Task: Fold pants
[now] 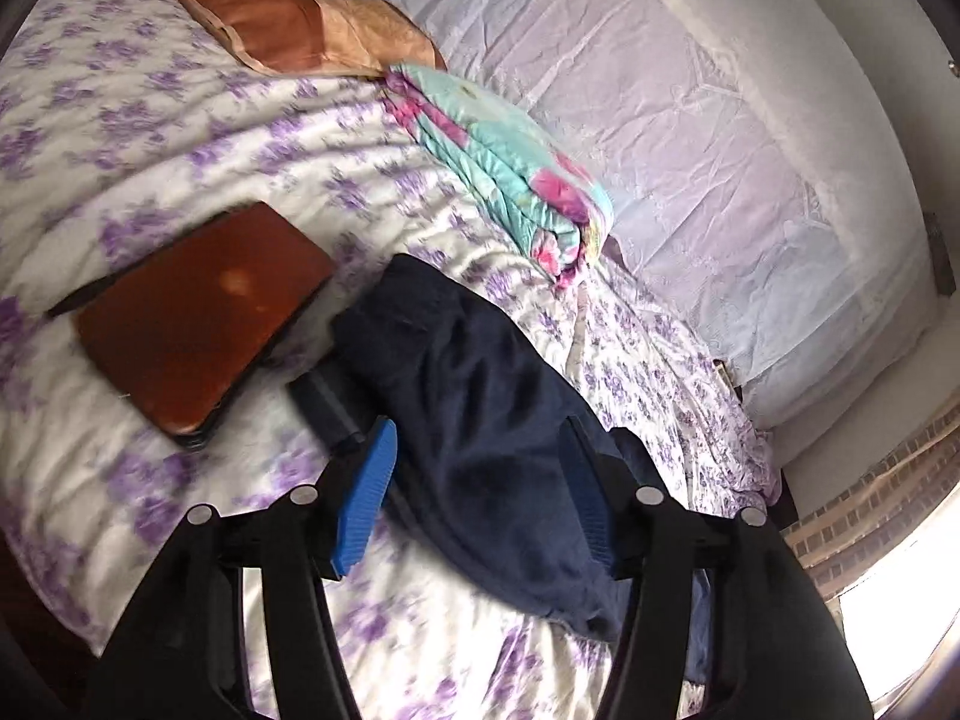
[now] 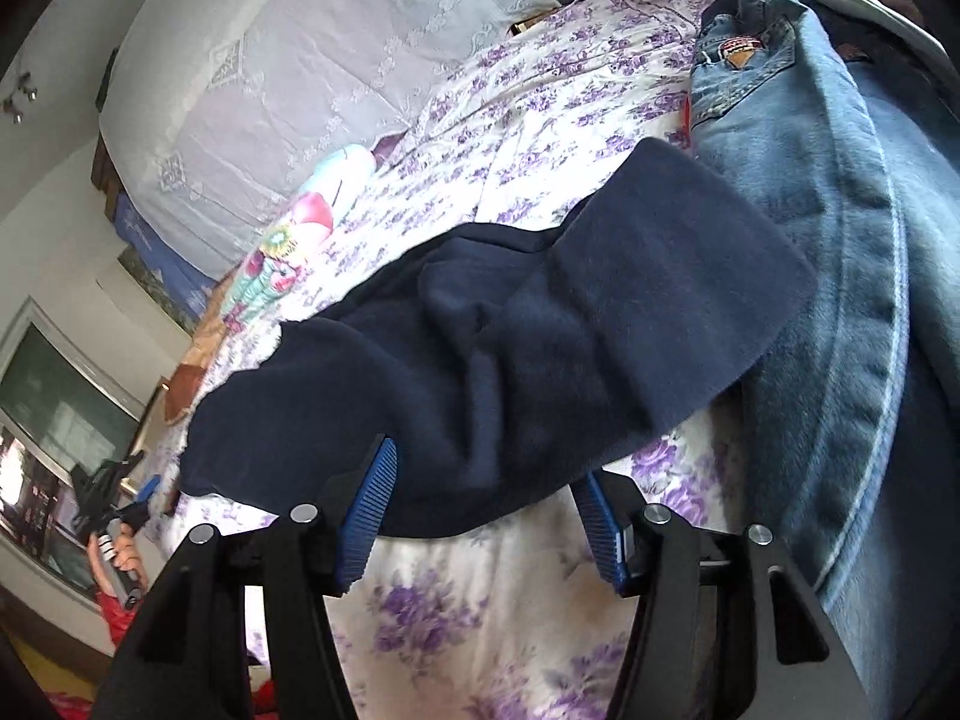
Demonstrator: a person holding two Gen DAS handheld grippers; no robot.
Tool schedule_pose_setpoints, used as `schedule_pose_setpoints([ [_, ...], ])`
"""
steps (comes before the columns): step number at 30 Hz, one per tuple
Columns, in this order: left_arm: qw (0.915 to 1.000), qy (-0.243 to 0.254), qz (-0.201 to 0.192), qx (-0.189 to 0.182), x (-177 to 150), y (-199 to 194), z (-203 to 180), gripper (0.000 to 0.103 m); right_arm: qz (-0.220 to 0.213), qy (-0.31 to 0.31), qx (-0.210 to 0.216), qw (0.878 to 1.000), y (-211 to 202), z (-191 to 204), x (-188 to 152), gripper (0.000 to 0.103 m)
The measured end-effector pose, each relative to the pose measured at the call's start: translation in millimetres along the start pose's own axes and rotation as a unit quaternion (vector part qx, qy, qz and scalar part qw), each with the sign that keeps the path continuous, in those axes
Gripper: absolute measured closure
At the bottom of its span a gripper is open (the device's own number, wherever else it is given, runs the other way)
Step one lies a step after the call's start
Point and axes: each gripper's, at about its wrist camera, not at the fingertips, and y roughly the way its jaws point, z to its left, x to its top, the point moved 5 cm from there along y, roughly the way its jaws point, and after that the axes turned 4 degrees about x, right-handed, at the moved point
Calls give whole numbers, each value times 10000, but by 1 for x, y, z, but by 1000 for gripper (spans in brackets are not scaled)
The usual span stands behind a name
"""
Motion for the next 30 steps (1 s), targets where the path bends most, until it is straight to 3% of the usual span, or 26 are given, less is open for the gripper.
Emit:
schedule_pose_setpoints([
  [4, 9974, -469, 541, 100, -1, 43, 17, 53, -109, 152, 130, 9997, -12, -3, -1, 44],
  [13, 9965, -515, 532, 392, -6, 55, 25, 62, -121, 144, 122, 9997, -11, -1, 1, 44],
  [15, 9970, -417, 490, 433, -4, 57, 23, 94, -114, 150, 149, 9997, -11, 2, 1, 44],
  [16, 9970, -408, 439, 489, -3, 56, 24, 94, -119, 155, 160, 9997, -12, 2, 1, 44],
  [22, 9994, -317, 127, 37, 0, 31, 14, 96, -150, 367, 291, 9988, -22, 1, 5, 47],
  [30, 9992, -333, 178, -122, 6, 31, 8, 96, -77, 532, 141, 9985, -22, -6, 1, 59],
])
